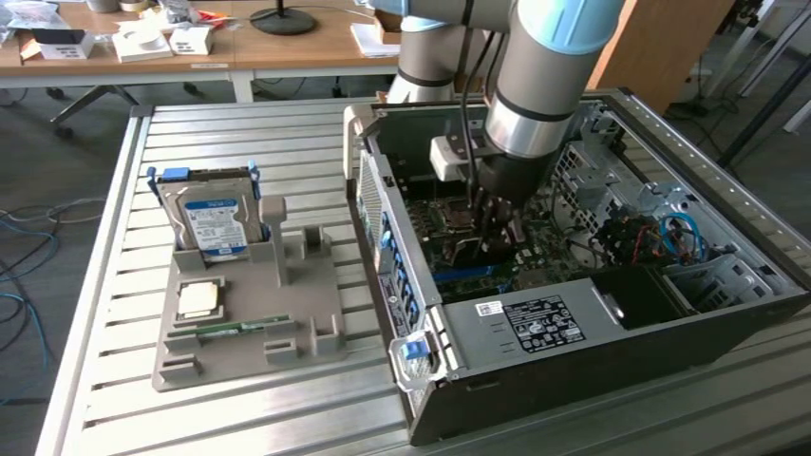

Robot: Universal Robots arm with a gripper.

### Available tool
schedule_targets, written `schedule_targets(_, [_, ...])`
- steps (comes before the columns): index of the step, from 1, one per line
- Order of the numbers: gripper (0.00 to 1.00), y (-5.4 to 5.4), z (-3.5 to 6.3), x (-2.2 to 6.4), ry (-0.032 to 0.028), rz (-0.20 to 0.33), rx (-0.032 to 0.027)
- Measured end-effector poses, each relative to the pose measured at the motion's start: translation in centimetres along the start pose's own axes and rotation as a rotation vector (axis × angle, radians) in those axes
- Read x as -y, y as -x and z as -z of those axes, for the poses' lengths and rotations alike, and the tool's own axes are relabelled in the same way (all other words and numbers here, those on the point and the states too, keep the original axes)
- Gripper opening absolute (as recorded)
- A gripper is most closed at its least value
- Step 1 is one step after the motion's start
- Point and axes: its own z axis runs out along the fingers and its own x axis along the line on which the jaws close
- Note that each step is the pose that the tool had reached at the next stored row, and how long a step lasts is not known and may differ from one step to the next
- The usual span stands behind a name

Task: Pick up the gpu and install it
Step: 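Insert the gpu into the slot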

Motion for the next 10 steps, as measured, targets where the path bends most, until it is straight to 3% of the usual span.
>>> schedule_targets(10, [0.26,0.0,-0.18,0.0,-0.0001,0.0,0.0002])
